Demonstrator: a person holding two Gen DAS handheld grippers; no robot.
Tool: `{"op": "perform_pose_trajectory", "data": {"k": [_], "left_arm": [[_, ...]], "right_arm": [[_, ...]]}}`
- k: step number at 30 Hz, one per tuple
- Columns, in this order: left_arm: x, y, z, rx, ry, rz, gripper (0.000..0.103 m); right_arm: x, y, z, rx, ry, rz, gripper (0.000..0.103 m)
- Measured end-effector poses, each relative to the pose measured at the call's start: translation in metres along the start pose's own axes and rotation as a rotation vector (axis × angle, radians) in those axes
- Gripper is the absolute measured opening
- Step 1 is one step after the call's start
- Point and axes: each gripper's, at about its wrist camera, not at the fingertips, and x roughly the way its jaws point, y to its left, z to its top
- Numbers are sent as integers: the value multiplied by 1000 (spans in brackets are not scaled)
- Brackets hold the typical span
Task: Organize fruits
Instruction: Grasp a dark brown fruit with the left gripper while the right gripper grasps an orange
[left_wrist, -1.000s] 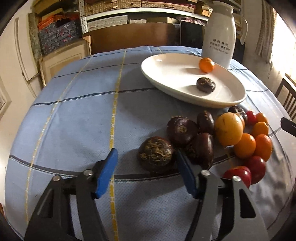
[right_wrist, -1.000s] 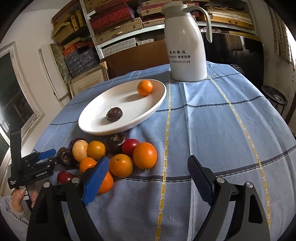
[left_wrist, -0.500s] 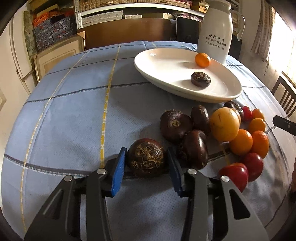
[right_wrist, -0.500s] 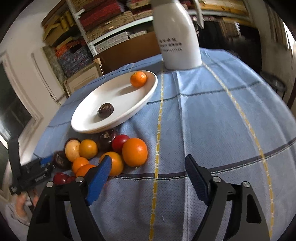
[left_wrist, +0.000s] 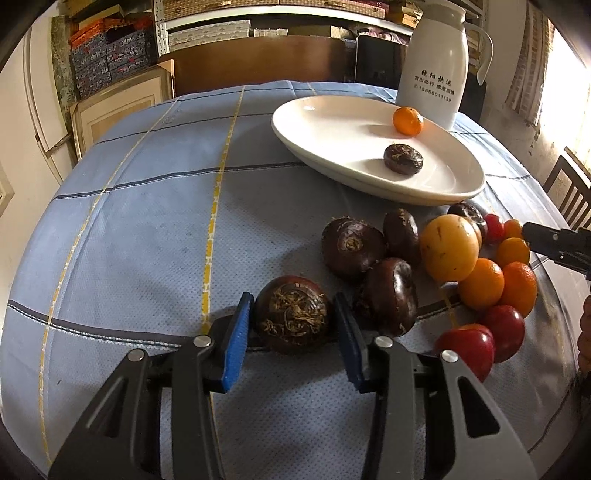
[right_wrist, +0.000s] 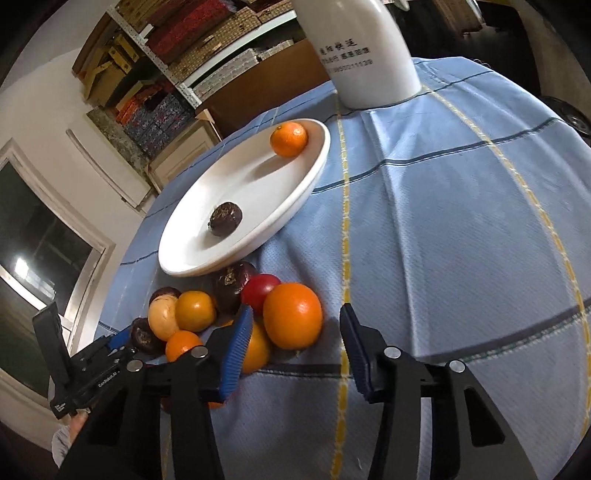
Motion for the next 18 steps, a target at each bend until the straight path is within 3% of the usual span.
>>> {"op": "perform_pose_trajectory", "data": {"k": [3, 9, 14, 18], "left_arm": [[0, 0, 0, 4, -1, -1, 43], [-9, -3, -3, -3, -26, -37, 43], [-37, -4, -3, -19, -127, -45, 43], [-41, -8, -2, -11, -145, -31, 43]], "right_arm": [[6, 2, 2, -8, 4, 6, 36], [0, 0, -2, -8, 3, 18, 36], [-22, 3, -8, -33, -74, 7, 36], [-29, 7, -8, -50, -103, 10, 36]]}}
